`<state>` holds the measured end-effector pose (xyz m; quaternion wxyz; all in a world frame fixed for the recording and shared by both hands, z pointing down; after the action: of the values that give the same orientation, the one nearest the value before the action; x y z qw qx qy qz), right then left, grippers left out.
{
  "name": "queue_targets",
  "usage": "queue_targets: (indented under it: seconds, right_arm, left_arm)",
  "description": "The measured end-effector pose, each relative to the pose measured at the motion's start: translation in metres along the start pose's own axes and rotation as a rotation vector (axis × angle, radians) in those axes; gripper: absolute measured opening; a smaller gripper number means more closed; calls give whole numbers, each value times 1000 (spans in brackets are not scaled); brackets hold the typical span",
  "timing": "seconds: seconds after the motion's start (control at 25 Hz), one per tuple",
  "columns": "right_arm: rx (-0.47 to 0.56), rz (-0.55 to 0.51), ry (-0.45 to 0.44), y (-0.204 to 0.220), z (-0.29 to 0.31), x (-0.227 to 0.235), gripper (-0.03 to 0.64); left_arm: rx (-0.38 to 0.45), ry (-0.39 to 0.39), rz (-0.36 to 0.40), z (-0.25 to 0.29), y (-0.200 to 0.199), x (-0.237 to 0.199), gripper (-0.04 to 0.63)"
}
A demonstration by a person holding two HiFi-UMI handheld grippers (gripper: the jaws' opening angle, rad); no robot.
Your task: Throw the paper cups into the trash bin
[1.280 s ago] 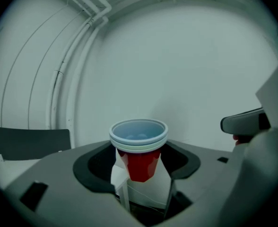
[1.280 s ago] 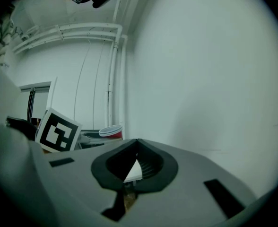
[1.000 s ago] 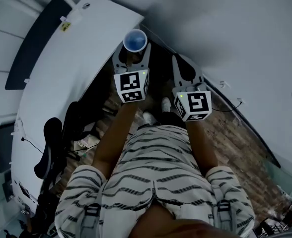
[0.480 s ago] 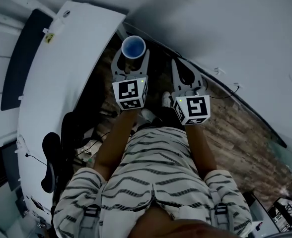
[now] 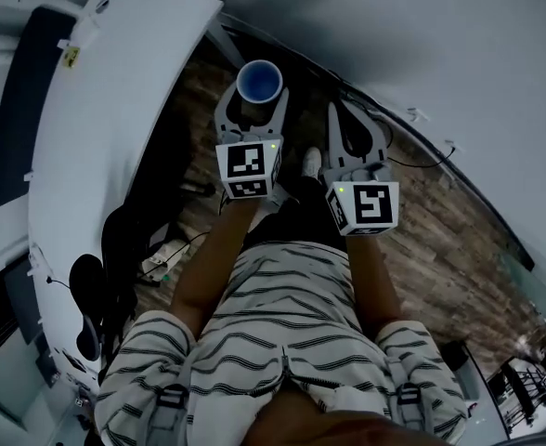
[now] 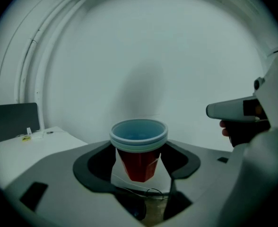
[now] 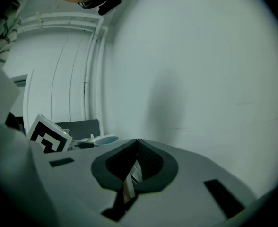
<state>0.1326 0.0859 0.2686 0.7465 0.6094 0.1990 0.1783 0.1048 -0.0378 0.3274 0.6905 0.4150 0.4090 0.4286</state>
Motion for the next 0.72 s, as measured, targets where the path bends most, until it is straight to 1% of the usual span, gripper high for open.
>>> queue_targets:
  seconds: [0.32,0.48,0.72]
  right_arm:
    - [-82,39,-13,66,37,16,9]
    - [-131,43,-14,100,49,23,9]
    - [-161,43,-32,139,68,25,9]
  left_arm:
    - [-125,-17,-13,56,75,-15,314]
    - [-187,-26,-18,74,113,-23,314]
    - [-231,-26,-20,100,156,-29,314]
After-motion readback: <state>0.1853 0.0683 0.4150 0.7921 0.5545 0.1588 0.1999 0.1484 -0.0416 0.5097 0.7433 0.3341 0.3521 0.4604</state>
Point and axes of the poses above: the fingertips, and each gripper's own axes: z forward along the fingers, x to its right, y out of its underside, the point moved 1 cm from there along -z, backward along the fingers, and after that the axes turned 11 degrees about -z, right-handed, at the moved point
